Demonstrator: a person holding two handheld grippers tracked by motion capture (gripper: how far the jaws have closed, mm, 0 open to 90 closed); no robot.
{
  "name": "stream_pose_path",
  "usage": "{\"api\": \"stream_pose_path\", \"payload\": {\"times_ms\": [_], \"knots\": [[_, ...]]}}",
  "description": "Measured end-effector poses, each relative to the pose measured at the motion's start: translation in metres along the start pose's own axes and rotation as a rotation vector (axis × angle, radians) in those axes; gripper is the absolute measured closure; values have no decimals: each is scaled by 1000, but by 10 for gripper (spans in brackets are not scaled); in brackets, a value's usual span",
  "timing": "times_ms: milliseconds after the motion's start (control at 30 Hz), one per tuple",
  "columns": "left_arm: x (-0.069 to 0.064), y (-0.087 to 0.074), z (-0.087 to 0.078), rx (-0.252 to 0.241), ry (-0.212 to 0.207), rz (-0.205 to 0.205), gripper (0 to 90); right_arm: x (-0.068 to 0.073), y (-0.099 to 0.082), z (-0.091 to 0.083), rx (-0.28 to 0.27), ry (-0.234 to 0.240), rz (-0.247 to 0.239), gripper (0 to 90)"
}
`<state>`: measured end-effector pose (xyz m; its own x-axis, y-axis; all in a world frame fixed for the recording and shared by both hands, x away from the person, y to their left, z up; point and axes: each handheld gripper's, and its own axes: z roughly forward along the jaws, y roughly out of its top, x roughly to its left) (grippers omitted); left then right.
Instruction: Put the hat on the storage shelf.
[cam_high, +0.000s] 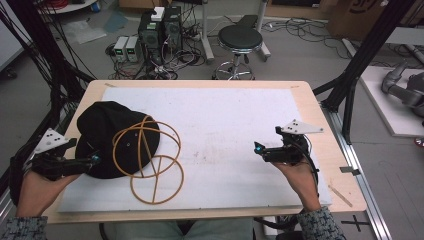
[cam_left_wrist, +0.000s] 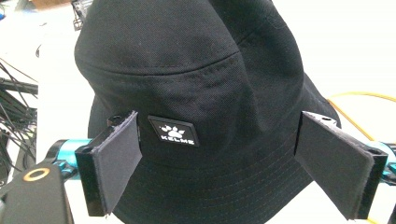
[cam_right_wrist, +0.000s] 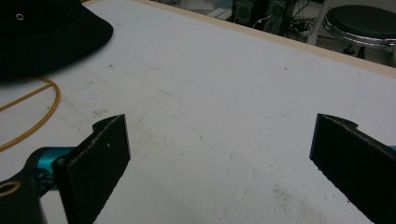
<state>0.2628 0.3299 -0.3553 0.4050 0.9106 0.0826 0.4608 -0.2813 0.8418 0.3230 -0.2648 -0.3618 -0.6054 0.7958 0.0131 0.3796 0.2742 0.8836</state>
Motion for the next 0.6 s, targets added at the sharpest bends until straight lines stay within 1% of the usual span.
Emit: {"api": "stream_pose_path", "payload": {"times_ms": [100, 200, 233, 333, 500, 600], "knots": [[0, 0, 1, 6, -1, 4, 151, 0, -1, -1, 2, -1, -1, 47], [-1, 1, 2, 2, -1, 11, 151, 0, -1, -3, -1, -3, 7, 46], [-1, 2, 2, 1, -1, 12, 151, 0, -2, -3, -1, -2, 2, 46], [0, 5, 4, -5, -9, 14, 151, 0, -3, -5, -6, -5, -3, 46], [2, 9, 7, -14, -18, 22, 153, 0, -8, -9, 4, -7, 13, 46], [2, 11, 8, -20, -29, 27, 156, 1, -9, -13, -3, -12, 2, 47]]}}
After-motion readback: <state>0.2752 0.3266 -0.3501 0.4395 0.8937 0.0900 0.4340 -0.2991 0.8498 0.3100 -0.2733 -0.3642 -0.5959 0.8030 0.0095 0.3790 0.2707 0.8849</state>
